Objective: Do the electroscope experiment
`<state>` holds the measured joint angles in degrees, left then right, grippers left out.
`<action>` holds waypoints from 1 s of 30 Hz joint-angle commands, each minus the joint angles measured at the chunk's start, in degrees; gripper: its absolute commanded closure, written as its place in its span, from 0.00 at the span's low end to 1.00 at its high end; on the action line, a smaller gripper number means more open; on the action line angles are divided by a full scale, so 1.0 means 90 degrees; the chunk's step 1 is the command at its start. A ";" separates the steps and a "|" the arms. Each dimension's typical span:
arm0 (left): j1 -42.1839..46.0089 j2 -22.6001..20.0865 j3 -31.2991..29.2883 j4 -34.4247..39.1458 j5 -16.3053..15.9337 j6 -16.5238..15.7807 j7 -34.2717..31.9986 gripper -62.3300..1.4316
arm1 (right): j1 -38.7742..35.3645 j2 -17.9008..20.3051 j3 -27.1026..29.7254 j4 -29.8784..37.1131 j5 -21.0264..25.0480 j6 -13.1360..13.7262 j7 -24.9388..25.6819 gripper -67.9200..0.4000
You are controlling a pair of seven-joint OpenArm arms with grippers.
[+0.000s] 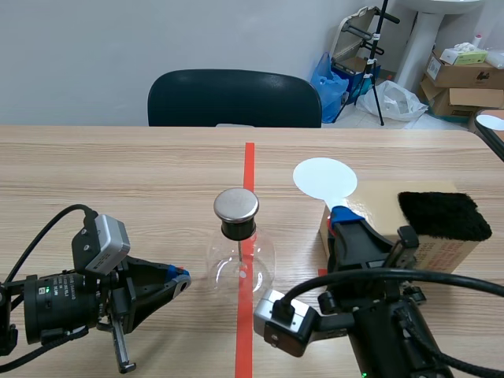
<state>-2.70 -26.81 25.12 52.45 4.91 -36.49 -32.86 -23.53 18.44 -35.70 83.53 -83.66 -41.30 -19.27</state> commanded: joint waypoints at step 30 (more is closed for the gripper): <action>-0.0019 0.0046 -0.0007 0.0121 -0.0090 -0.0012 -0.0085 0.95 | 0.0056 0.0034 0.0017 0.0090 -0.0005 -0.0073 -0.0274 0.98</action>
